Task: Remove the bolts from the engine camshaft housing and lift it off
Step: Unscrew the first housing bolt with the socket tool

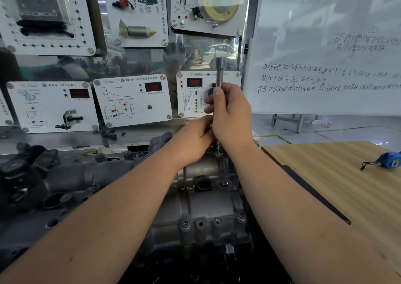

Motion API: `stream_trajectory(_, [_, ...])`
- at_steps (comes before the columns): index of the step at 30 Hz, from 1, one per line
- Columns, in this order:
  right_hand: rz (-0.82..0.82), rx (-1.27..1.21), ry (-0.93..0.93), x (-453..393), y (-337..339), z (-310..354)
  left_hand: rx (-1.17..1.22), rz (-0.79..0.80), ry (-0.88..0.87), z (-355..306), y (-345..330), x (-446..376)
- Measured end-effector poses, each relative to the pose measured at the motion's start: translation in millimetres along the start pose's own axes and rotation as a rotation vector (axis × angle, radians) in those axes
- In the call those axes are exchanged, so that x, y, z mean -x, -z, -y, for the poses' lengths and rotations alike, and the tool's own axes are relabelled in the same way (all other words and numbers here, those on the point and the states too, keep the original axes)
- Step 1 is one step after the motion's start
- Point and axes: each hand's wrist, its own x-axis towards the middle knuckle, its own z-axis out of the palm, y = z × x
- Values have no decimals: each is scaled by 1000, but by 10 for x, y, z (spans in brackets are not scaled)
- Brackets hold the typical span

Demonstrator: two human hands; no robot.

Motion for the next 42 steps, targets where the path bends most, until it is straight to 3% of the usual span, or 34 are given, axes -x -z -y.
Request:
stream_trajectory(9, [-66, -5, 32, 1, 21, -9, -30, -22, 23, -11, -26, -12])
stream_trajectory(42, [-17, -46, 3, -6, 3, -16, -2, -23, 21, -5, -3, 7])
